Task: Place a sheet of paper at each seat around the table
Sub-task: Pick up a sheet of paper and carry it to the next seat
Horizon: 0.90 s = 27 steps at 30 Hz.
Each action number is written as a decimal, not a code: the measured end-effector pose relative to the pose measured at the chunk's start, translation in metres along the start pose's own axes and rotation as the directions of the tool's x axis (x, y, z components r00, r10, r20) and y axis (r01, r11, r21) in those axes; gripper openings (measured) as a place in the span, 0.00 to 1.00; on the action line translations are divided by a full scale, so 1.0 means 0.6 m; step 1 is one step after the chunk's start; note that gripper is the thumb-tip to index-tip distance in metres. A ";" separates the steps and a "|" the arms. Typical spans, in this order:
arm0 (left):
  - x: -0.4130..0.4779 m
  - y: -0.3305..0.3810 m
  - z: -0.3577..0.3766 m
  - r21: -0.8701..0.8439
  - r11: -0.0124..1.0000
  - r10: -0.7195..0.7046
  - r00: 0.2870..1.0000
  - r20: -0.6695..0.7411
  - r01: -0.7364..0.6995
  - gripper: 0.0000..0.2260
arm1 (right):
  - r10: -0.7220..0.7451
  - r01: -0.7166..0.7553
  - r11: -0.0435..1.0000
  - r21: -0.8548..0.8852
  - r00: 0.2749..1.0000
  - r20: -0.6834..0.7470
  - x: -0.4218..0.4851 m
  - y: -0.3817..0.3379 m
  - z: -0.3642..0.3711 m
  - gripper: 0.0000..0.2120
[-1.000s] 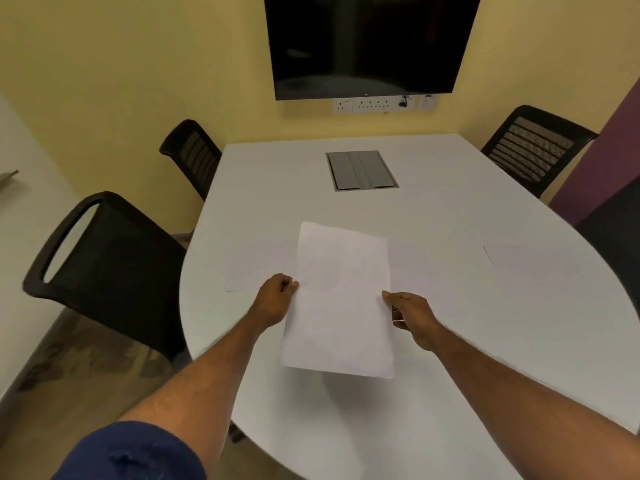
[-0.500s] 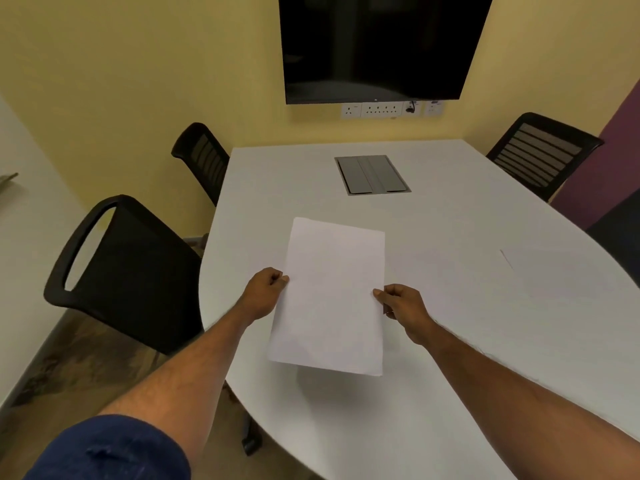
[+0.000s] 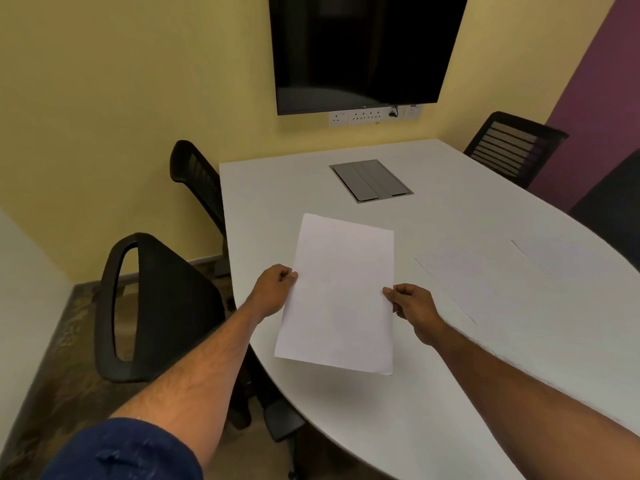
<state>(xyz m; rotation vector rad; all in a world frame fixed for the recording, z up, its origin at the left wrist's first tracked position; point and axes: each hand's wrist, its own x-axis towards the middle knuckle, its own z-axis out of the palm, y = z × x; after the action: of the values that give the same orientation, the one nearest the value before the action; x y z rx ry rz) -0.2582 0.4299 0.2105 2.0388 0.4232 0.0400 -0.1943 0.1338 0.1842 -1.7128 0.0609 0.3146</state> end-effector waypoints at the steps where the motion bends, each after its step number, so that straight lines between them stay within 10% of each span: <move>1: 0.010 -0.002 -0.013 -0.001 1.000 0.008 1.000 0.007 -0.008 0.13 | 0.000 0.000 1.000 0.002 1.000 -0.008 0.002 -0.003 0.014 0.10; 27: 0.400 -0.091 -0.357 0.097 0.987 0.109 0.979 0.174 -0.127 0.10 | -0.008 0.024 0.994 0.102 0.987 -0.159 0.194 -0.087 0.418 0.09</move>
<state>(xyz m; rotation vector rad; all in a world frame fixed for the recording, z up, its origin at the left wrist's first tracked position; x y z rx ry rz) -0.0921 0.7099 0.2323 2.1517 0.2016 -0.0845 -0.1144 0.4034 0.1731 -1.6315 0.1776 0.1595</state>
